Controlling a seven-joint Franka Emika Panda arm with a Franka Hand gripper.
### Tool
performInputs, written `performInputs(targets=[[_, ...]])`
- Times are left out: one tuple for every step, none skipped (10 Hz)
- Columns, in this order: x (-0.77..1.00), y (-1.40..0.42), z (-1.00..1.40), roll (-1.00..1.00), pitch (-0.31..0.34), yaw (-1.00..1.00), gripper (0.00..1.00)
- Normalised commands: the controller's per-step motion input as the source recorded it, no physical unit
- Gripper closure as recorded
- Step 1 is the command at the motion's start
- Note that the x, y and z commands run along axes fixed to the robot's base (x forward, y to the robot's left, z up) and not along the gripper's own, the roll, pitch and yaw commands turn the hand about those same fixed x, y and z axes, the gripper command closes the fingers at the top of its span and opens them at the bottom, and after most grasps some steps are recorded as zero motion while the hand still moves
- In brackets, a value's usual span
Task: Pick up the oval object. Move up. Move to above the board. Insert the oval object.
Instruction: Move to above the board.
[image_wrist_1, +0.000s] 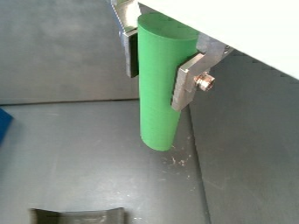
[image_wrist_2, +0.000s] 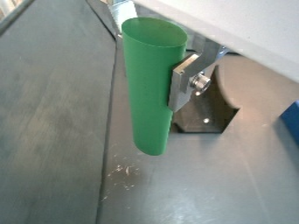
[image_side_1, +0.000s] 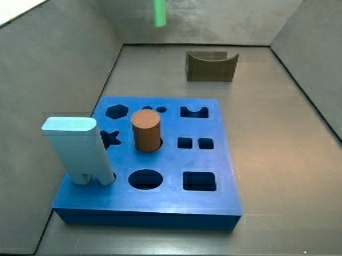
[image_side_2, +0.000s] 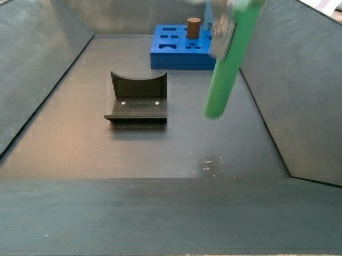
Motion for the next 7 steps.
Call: performInputs(targets=[[-0.06,-0.22,1.0,0.1,0.058,0.04,1.0],[-0.06,-0.2,1.0,0.09,0.062,0.04,1.0],[-0.05,-0.18,1.0,0.09,0.065,0.03,1.0],[-0.05,-0.16,1.0,0.09,0.073,0.04,1.0],[-0.04,-0.14,1.0,0.08,0.082,0.03,1.0],[-0.02,-0.09,0.86,0.09,0.098,0.04,1.0],[-0.01,-0.06,0.72,0.08,0.107,0.04,1.0]])
